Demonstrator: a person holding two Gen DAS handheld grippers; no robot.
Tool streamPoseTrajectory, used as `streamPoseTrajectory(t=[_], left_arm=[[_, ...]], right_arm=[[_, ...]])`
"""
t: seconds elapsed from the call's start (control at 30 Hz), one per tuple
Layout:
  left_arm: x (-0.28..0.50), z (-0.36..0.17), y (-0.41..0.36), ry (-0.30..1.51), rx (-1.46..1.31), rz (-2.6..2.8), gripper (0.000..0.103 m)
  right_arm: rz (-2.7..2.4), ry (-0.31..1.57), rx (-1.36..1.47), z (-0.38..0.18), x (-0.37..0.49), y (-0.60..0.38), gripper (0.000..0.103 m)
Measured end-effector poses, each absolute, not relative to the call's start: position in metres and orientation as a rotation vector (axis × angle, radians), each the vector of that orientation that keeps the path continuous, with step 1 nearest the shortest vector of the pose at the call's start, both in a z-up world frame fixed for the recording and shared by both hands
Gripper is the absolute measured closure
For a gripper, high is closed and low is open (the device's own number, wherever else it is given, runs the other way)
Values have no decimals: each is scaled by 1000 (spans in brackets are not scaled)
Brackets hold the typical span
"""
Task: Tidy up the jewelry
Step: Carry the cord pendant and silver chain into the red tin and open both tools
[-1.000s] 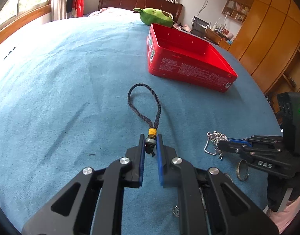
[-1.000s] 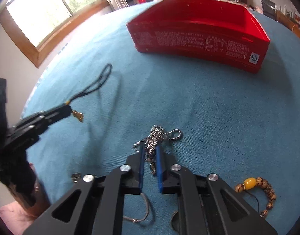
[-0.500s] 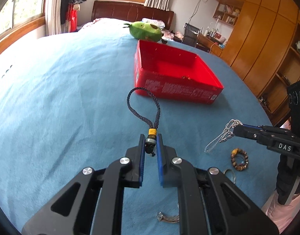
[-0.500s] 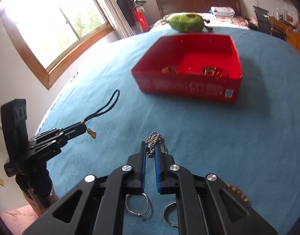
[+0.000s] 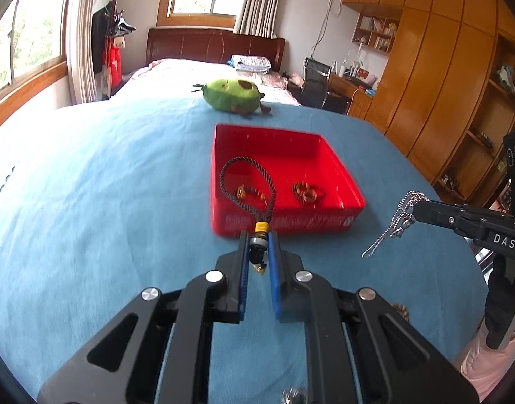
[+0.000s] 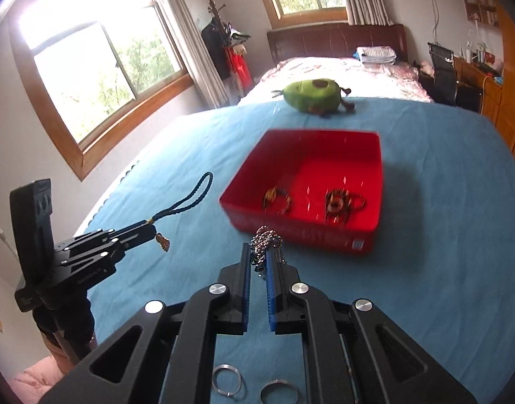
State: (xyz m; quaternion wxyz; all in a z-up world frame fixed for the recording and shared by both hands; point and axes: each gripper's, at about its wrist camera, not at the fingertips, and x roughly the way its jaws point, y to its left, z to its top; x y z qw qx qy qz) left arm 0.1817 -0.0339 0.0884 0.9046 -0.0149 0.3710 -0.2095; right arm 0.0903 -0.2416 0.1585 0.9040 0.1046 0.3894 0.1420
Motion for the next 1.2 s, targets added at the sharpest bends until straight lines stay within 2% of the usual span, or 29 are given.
streamPoseTrajectory(t=[0.33, 0.57, 0.87, 1.2], left_arm=[[246, 97, -71, 773, -37, -435, 93], [299, 73, -90, 825, -40, -417, 93], [362, 24, -118, 924, -8, -396, 93], [394, -12, -131, 1002, 30, -388, 93]], right_arm=[[275, 757, 245, 167, 144, -257, 95], [254, 790, 283, 137, 196, -273, 95], [203, 923, 285, 74, 267, -281, 95], [181, 1002, 271, 38, 289, -276, 95]])
